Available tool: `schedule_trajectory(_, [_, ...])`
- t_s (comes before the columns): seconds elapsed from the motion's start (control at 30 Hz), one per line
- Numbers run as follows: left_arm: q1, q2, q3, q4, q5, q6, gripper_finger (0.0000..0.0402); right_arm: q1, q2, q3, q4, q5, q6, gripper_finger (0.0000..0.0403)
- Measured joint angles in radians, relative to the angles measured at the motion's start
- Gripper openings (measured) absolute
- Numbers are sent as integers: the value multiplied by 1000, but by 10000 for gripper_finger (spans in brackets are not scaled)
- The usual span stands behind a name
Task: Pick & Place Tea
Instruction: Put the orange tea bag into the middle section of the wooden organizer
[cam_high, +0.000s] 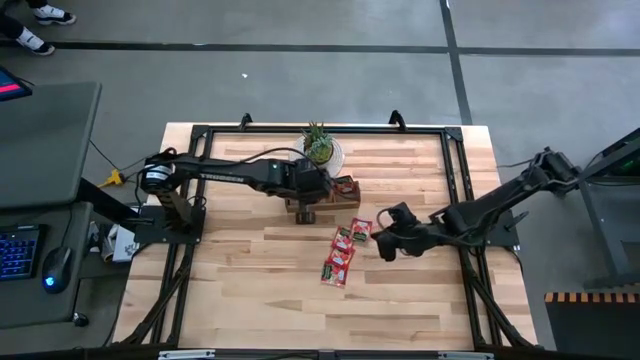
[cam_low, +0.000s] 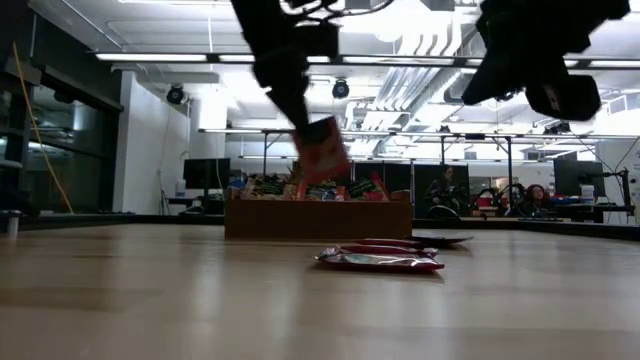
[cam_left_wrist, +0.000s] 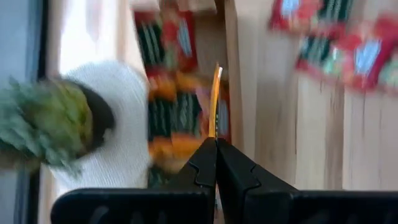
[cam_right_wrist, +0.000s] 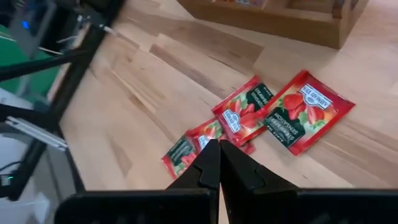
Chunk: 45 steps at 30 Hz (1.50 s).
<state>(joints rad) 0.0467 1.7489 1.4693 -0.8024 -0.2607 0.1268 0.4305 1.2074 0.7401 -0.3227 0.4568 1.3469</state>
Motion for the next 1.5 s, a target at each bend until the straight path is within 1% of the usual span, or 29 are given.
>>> schedule_trajectory(0.07, [0, 14, 6, 23, -10, -2, 0, 0, -29, -43, 49, -5, 0, 0])
schedule_trajectory(0.1, [0, 19, 2, 7, -11, -3, 0, 1, -43, -60, 70, -11, -1, 0])
schedule_trajectory(0.2, [0, 22, 0, 17, -11, -6, 0, 2, -64, -90, 84, -21, -5, 0])
schedule_trajectory(0.3, [6, 40, 4, 37, -8, -28, 0, 1, -66, -91, 85, -24, -39, 0])
schedule_trajectory(0.37, [13, 46, -2, 14, 13, -43, 0, 1, -66, -91, 88, -23, -52, 0])
schedule_trajectory(0.47, [33, 65, 10, 34, 30, -61, 0, 1, -66, -91, 88, -21, -69, 0])
schedule_trajectory(0.57, [49, 73, 2, -13, 46, -79, 0, 1, -66, -91, 84, -22, -75, 0])
schedule_trajectory(0.63, [60, 69, 6, 7, 63, -80, 0, 1, -66, -91, 83, -29, -91, 0])
schedule_trajectory(0.8, [80, 69, 5, -12, 75, -81, 0, 1, -66, -91, 80, -39, -99, 0])
schedule_trajectory(0.9, [92, 69, 5, -28, 101, -81, 0, 1, -66, -91, 80, -41, -114, 0])
schedule_trajectory(1.1, [92, 69, 5, -29, 128, -66, 0, 1, -66, -91, 80, -41, -122, 0])
schedule_trajectory(1.23, [92, 69, 5, -15, 169, -61, 0, 1, -66, -91, 80, -41, -125, 0])
schedule_trajectory(1.5, [92, 69, 5, 0, 168, -53, 2, 1, -65, -91, 80, -48, -140, 0])
